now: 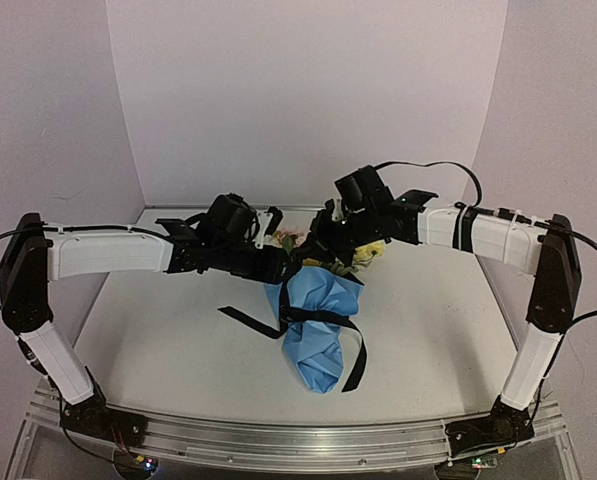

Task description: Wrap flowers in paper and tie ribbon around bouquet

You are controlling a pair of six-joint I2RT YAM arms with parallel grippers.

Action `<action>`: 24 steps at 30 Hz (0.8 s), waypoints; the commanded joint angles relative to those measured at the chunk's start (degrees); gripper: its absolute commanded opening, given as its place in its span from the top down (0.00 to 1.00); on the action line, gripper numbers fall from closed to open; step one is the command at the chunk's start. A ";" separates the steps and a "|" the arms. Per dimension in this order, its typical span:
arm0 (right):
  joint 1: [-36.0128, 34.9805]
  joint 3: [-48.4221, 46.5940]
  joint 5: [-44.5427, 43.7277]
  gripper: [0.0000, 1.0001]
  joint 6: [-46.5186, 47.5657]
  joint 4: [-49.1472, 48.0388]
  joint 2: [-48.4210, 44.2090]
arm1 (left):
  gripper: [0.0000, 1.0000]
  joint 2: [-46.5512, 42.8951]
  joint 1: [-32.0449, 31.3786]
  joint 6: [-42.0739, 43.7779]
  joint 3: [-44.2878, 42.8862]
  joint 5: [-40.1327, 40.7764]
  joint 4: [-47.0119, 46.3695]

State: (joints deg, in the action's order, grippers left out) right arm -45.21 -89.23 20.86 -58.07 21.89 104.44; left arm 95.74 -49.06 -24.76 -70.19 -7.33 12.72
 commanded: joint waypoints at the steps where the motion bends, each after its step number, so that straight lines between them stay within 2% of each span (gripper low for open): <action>1: -0.91 -0.49 -1.94 1.00 -2.46 -0.04 -1.81 | 0.46 0.98 0.10 3.30 -3.48 1.59 -3.97; 10: -1.84 -0.13 -3.70 1.00 -3.19 0.96 -1.80 | 0.53 2.78 0.05 4.43 -3.86 -0.94 -6.71; 24: -2.18 -0.75 -5.82 1.00 -3.04 2.06 -1.39 | 0.53 0.03 0.02 4.37 0.72 -4.39 -9.54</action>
State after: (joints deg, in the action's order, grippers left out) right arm -47.03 -89.23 16.71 -61.19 23.66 104.44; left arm 98.85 -49.06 -20.99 -70.76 -10.14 6.69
